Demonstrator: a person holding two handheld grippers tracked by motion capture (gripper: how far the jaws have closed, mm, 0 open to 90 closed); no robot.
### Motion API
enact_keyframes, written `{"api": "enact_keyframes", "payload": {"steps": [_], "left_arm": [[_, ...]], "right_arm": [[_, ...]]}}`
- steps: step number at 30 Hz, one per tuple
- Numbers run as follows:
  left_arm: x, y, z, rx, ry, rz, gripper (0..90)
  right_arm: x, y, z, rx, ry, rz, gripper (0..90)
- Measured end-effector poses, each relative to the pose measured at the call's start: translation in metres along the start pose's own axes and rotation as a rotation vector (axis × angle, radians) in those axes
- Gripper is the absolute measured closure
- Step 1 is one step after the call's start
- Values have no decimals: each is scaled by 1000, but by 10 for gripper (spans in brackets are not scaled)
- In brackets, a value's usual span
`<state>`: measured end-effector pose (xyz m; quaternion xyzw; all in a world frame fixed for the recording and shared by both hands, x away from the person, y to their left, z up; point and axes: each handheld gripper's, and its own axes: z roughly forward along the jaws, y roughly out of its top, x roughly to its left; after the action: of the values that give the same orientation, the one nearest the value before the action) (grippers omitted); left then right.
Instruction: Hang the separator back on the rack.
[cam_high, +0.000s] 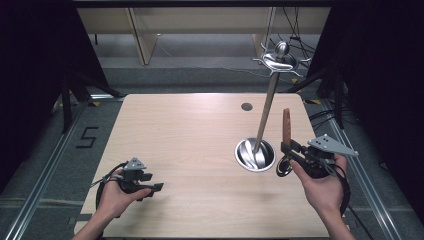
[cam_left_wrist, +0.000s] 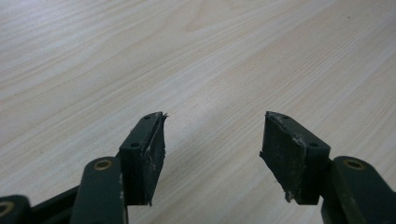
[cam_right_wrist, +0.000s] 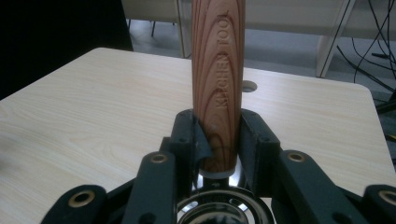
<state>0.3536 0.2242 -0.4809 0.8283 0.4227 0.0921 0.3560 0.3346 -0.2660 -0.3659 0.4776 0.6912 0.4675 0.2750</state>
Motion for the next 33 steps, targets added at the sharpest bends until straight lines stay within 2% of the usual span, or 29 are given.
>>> {"api": "enact_keyframes", "payload": {"steps": [2,3,6,7,8,9,12,13,16,19,20,23,26,27,30,31,33], "left_arm": [[0,0,0,-1,0,0,386],[0,0,0,-1,0,0,386],[0,0,0,6,-3,-9,386],[0,0,0,3,0,3,385],[0,0,0,3,-1,1,385],[0,0,0,3,-1,1,385],[0,0,0,3,1,-1,385],[0,0,0,3,1,-2,385],[0,0,1,2,5,-7,385],[0,0,1,4,2,-3,385],[0,0,1,4,1,-2,385],[1,0,1,6,14,-5,385],[1,0,0,0,10,-4,385],[1,0,0,1,11,-2,385],[1,0,0,0,11,-1,385],[1,0,0,-1,10,-2,385],[1,0,-1,3,3,5,385]], "right_arm": [[2,1,-1,-6,2,29,696],[1,3,-1,-12,0,7,696],[0,5,-1,-21,13,9,696],[1,7,-2,-19,4,18,696],[0,7,-2,-20,4,6,696],[1,7,-2,-28,4,24,696],[0,9,-2,-29,4,6,696],[0,10,-3,-26,7,27,696],[0,11,-3,-35,-5,20,696],[-1,12,-4,-44,7,19,696],[-2,13,-4,-51,6,4,695],[-1,16,-6,-48,-4,37,696],[-3,19,-7,-64,-1,18,696],[-2,20,-8,-60,-3,42,696],[-2,21,-8,-68,-5,31,696],[-3,23,-8,-82,-3,10,696],[-2,24,-8,-82,-7,24,696]]}}
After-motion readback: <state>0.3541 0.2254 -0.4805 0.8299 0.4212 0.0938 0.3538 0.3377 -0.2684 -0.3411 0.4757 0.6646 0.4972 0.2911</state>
